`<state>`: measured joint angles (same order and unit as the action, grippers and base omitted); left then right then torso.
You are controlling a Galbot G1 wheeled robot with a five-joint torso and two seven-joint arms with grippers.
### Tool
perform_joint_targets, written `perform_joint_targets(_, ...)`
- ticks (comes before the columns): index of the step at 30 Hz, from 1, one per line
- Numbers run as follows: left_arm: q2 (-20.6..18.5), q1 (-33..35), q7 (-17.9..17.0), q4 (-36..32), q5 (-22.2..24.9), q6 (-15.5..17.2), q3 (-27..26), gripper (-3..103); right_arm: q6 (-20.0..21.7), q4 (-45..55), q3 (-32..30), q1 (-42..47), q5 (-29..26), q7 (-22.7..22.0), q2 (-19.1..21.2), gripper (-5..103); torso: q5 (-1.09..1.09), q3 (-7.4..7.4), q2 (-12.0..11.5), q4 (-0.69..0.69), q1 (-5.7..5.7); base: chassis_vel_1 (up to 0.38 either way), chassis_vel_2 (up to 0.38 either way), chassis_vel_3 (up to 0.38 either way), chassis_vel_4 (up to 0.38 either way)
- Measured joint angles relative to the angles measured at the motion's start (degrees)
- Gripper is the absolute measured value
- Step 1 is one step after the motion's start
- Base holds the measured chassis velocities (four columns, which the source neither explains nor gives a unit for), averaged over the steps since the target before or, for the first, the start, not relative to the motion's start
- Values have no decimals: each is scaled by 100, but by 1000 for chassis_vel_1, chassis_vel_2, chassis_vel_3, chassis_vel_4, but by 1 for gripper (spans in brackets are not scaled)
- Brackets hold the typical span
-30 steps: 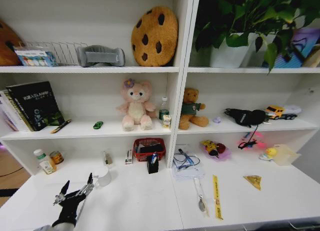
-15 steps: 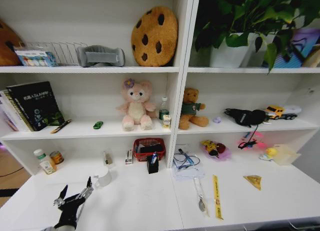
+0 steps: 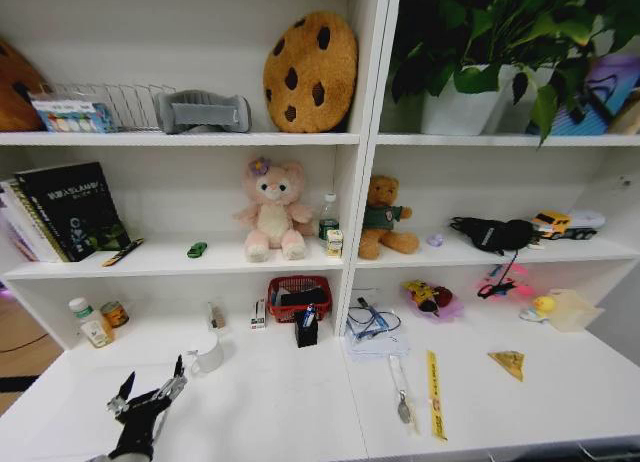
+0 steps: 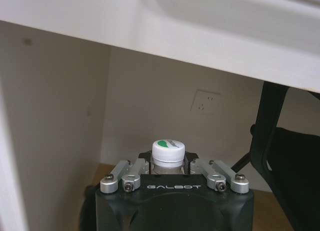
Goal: Organize the objects on the table.
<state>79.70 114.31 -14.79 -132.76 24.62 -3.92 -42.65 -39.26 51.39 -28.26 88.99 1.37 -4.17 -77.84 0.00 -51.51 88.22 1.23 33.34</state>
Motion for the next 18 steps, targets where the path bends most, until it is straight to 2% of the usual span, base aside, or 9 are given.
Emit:
perform_joint_targets(6,-14,16,-2,3,-10,118,11,100,98,-545,-7,-651,-133,63,28,31,-1,0,0,2,0,0,0,0,0)
perform_joint_targets(9,-23,9,-13,17,-10,107,8,100,104,-779,-16,-872,-135,91,30,31,0,0,0,3,0,0,0,0,0)
perform_joint_targets(11,-29,-19,-54,36,-10,31,7,100,108,-1194,-35,-1277,-114,152,34,31,0,0,0,-2,0,0,0,0,0)
perform_joint_targets(16,-45,-54,-103,70,-7,0,7,100,120,-1463,-8,-1598,52,258,15,30,-1,0,0,0,0,7,5,11,9)
perform_joint_targets(18,-54,-60,-114,75,1,-4,2,100,120,-1612,-2,-1751,247,274,-44,41,0,0,-1,1,0,0,0,0,0)
